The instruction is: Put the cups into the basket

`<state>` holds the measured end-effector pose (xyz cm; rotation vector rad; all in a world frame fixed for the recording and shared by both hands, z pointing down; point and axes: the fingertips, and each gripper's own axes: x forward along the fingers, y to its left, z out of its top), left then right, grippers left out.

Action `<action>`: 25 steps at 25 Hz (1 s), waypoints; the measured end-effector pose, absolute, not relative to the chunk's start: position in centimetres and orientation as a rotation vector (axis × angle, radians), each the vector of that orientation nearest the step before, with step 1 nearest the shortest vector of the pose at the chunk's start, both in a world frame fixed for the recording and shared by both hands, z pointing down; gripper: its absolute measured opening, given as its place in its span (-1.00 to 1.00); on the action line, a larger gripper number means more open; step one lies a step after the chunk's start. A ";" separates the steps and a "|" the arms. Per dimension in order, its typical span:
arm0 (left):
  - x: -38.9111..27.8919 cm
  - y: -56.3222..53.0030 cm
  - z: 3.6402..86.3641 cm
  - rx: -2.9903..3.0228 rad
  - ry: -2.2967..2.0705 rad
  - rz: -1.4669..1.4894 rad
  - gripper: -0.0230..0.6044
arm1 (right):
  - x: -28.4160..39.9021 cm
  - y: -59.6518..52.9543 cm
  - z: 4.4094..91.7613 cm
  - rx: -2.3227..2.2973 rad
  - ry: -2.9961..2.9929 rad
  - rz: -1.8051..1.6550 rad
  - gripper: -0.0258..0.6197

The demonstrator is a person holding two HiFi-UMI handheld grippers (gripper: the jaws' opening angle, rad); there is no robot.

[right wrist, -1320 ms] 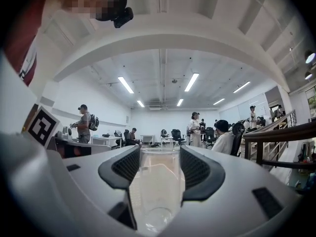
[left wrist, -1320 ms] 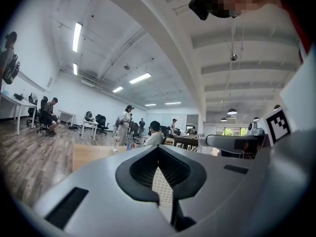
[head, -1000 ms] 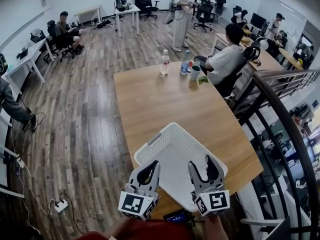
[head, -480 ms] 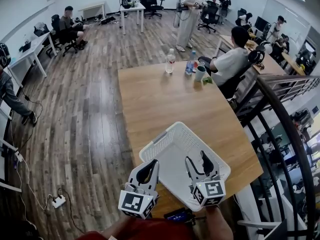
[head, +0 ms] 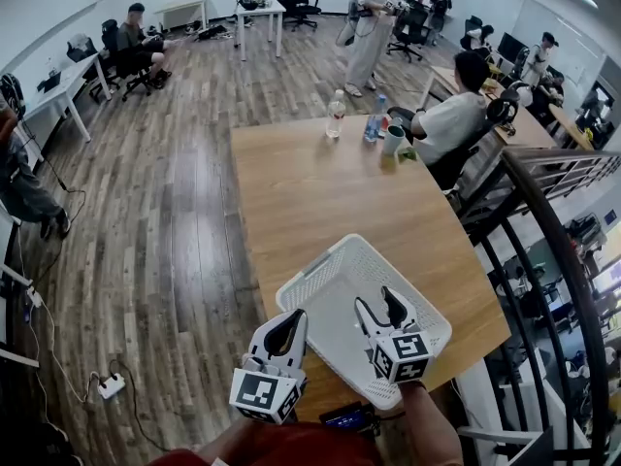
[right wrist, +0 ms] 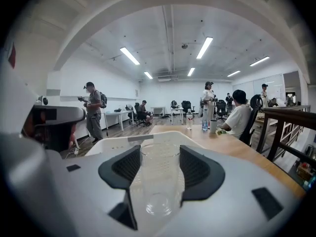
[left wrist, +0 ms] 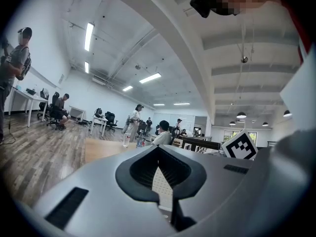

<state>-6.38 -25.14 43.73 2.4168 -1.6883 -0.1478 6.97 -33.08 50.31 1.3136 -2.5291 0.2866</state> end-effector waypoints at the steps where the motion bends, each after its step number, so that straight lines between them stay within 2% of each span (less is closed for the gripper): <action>1: -6.5 -25.2 43.9 2.412 -1.690 -0.149 -0.91 | 6.5 -33.2 50.4 1.302 -2.525 0.296 -0.13; 25: -8.8 -25.2 45.3 2.348 -1.718 -0.169 -0.91 | 3.9 -37.8 59.3 1.158 -2.317 0.296 -0.14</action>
